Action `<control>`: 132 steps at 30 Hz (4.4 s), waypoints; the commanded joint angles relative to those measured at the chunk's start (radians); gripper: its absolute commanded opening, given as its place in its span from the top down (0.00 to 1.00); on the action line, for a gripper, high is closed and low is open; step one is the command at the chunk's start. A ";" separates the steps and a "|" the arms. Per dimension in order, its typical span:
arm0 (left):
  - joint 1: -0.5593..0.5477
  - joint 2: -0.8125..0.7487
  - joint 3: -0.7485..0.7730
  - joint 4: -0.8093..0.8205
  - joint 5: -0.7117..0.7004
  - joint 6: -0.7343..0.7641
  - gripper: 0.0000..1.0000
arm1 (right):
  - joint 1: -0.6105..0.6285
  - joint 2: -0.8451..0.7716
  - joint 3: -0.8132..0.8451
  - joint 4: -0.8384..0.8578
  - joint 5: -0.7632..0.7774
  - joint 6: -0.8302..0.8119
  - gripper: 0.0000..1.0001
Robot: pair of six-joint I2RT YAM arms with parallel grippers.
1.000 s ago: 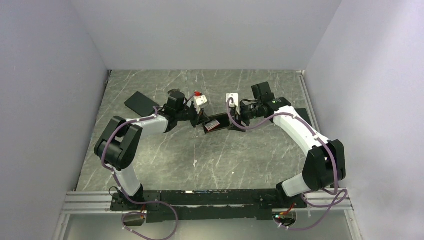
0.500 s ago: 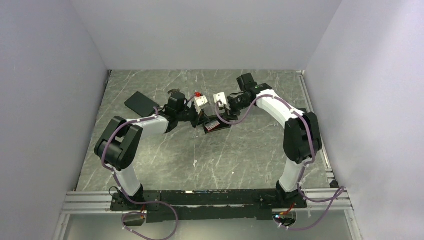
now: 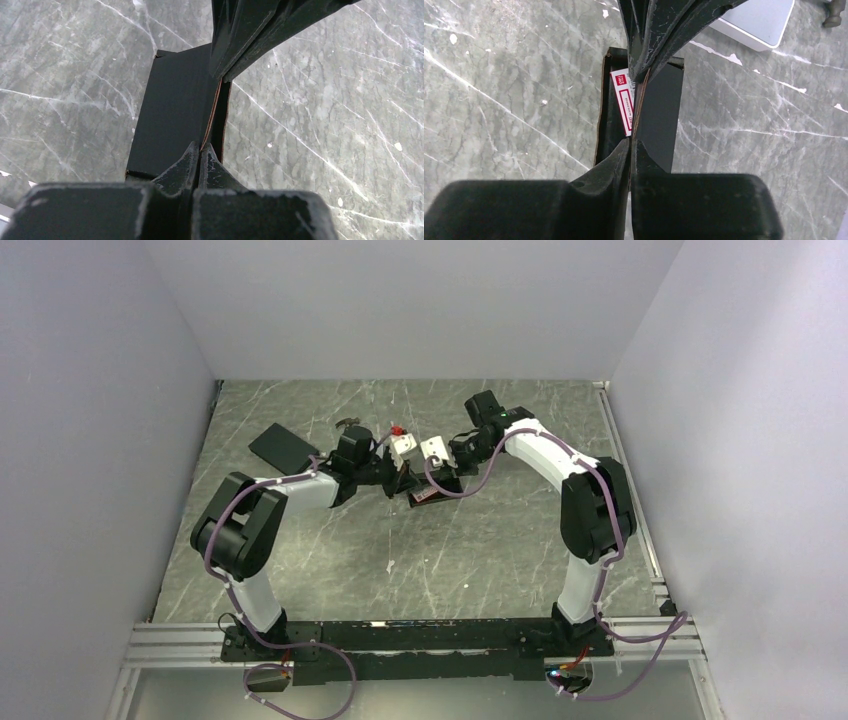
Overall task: Fold the paper box
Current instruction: Close the paper box at the center of the board.
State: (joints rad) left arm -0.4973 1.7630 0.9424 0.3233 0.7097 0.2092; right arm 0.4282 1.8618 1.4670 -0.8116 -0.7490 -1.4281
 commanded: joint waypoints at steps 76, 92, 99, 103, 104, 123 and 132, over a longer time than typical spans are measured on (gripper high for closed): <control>0.052 0.305 0.264 -0.464 -0.216 -0.419 0.62 | -0.044 -0.010 -0.088 0.235 -0.071 0.735 0.94; 0.054 0.246 0.262 -0.422 -0.193 -0.463 0.50 | -0.046 0.158 -0.083 0.275 0.166 0.901 0.99; 0.100 0.109 0.216 -0.318 -0.144 -0.513 0.30 | -0.045 0.174 -0.065 0.246 0.170 0.901 0.98; 0.126 0.073 0.168 -0.249 -0.084 -0.573 0.13 | -0.048 0.174 -0.063 0.238 0.151 0.902 0.97; 0.127 0.069 0.144 -0.214 -0.074 -0.593 0.13 | -0.050 0.170 -0.063 0.238 0.141 0.904 0.96; 0.031 0.208 0.142 -0.311 -0.263 -0.657 0.48 | -0.101 0.125 -0.050 0.232 -0.054 0.966 0.89; 0.021 0.253 0.169 -0.378 -0.298 -0.631 0.54 | -0.187 0.009 -0.089 0.291 -0.127 1.046 0.81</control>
State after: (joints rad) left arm -0.4667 1.9610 1.1145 0.0570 0.5110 -0.4725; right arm 0.2863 1.9789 1.3891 -0.5743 -0.8124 -0.4431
